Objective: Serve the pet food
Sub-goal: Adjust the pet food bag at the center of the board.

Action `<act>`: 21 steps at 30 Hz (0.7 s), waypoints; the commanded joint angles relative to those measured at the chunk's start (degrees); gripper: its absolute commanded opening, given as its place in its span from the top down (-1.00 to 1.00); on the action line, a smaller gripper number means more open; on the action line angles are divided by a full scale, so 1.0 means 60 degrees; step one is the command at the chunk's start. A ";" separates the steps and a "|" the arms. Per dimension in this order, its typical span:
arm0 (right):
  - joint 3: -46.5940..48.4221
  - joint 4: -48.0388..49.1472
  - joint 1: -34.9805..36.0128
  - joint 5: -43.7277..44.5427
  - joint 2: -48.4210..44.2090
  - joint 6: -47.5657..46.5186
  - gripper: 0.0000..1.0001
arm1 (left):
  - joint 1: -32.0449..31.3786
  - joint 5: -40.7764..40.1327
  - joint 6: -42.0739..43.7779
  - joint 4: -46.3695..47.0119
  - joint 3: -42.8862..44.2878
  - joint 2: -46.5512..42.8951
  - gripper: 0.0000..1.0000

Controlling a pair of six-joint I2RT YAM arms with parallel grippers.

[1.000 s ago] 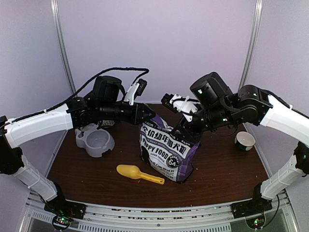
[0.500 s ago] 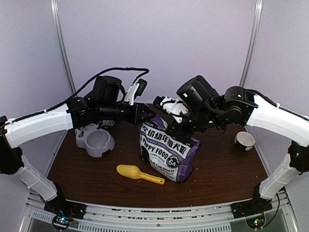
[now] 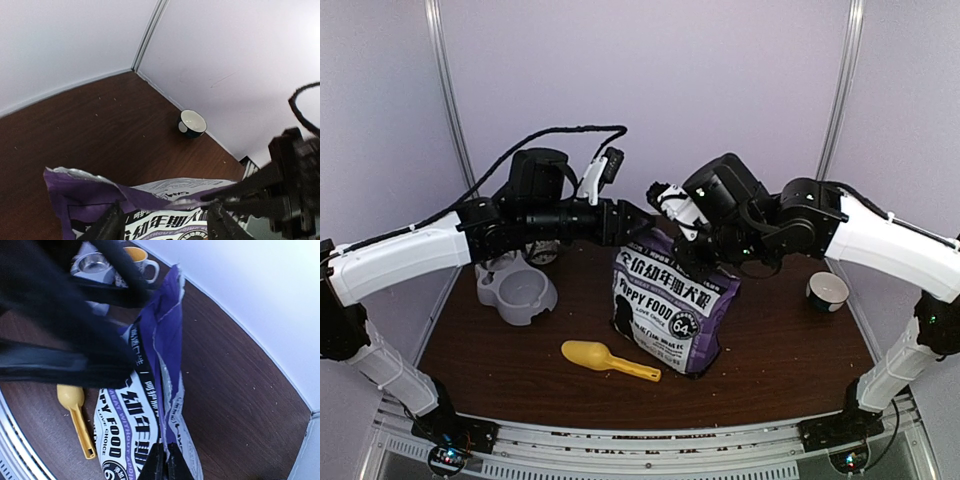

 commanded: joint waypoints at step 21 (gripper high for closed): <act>-0.0636 0.1014 -0.1992 -0.2030 -0.2074 0.2848 1.00 | -0.0047 -0.0262 -0.0190 0.1417 -0.0161 -0.0720 -0.49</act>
